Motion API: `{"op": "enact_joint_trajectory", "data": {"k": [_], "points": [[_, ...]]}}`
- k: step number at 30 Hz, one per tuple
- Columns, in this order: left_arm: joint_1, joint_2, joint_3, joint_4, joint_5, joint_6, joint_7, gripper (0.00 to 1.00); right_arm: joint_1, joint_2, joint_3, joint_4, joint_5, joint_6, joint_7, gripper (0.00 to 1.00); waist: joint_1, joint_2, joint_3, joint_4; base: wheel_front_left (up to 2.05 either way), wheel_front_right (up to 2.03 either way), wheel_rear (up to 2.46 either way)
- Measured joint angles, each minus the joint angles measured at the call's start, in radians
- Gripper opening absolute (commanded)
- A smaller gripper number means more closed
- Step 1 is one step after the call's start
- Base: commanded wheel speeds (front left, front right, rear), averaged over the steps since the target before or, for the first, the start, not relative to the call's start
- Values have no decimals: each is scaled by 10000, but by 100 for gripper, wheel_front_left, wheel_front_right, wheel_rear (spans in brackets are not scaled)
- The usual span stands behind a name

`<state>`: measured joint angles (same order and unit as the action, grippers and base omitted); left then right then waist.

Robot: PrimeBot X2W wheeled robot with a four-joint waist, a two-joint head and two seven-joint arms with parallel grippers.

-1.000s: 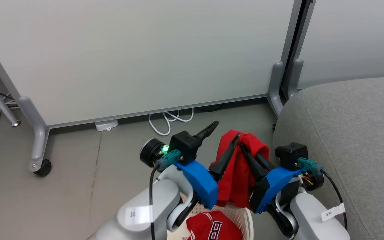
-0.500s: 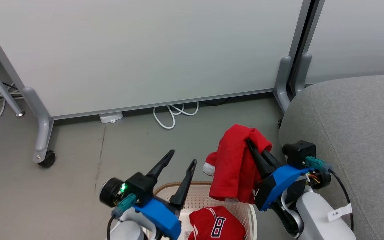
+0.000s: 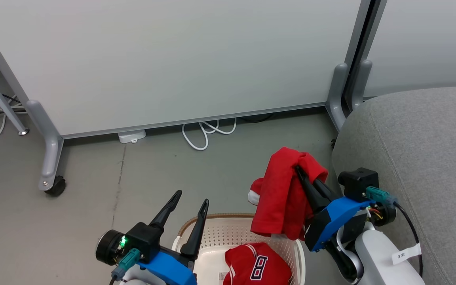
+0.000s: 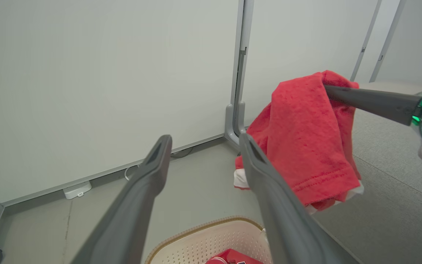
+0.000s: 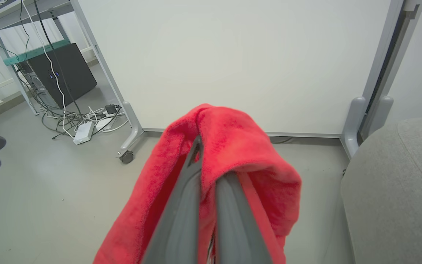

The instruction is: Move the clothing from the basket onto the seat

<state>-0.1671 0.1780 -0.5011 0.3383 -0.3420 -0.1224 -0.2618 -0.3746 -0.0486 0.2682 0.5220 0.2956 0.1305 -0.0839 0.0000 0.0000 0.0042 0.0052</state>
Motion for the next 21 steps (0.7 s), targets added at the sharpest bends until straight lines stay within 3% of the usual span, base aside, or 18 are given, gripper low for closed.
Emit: {"op": "enact_joint_trajectory", "data": {"k": [11, 21], "points": [[171, -255, 245, 4, 245, -36, 0, 100, 118, -2, 19, -142, 19, 0, 48, 0, 0, 0, -50, -255, 0, 0, 0], [171, -234, 102, -138, 128, -65, 0, 100, 160, 0, -63, -247, -31, 0, 107, 0, 0, 0, -6, -1200, 0, 0, 0]]}}
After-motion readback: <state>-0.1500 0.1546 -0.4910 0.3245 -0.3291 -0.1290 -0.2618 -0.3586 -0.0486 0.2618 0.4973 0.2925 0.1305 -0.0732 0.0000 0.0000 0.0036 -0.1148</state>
